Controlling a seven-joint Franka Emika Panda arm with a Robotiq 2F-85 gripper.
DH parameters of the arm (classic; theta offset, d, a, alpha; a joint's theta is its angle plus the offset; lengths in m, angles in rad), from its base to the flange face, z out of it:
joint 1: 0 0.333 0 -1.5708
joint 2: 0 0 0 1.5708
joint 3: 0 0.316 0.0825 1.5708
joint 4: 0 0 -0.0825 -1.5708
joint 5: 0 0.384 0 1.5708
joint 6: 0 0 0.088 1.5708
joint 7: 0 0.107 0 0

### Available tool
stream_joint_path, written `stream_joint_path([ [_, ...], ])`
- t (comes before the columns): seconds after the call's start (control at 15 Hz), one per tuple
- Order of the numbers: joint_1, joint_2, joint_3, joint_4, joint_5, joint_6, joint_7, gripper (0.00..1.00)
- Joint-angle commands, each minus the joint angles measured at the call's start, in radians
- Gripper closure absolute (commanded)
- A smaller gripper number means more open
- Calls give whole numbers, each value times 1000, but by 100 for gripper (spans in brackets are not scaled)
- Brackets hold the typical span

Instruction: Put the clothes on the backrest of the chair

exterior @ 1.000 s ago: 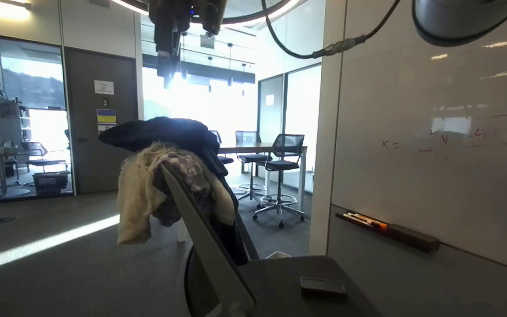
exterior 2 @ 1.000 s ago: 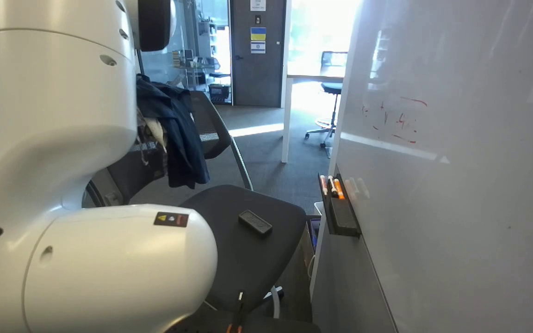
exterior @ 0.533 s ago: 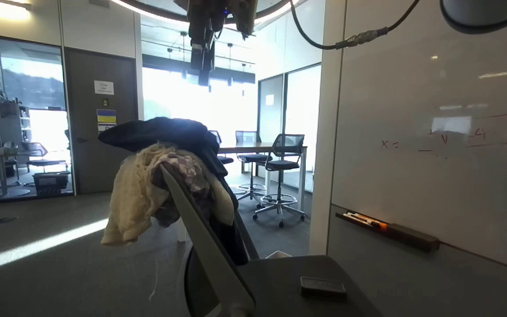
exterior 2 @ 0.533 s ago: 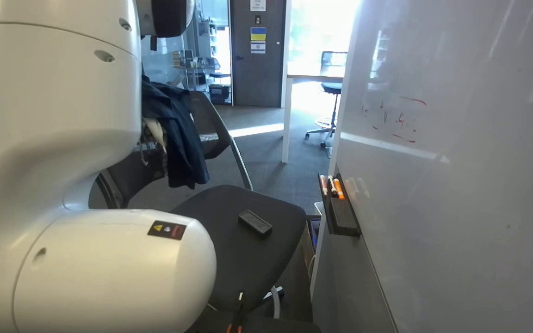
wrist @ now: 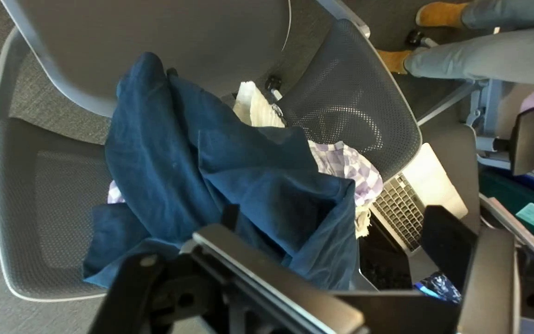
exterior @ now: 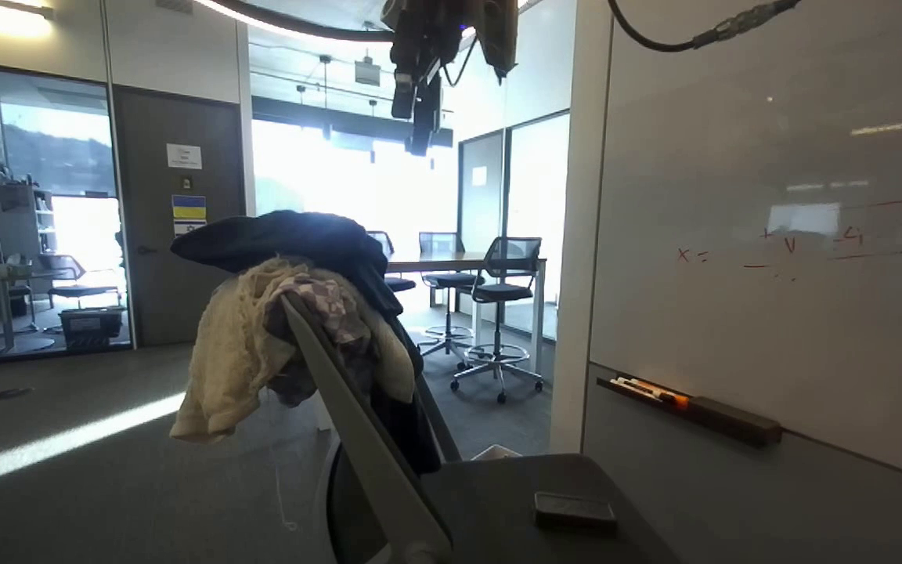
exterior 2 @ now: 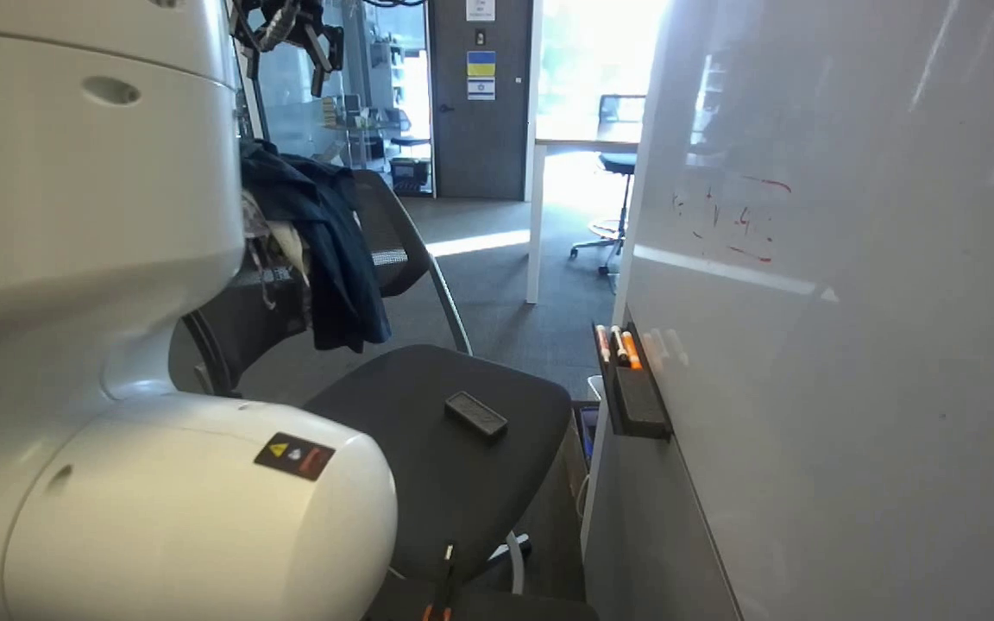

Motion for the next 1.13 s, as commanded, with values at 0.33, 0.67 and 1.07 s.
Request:
stream_joint_path([
  [0.33, -54, -291, -159, -496, 185, 193, 19, 0],
  [0.67, -39, -413, -253, -766, 247, 291, 30, 0],
  [1.07, -17, -379, -277, -740, 216, 263, 18, 0],
])
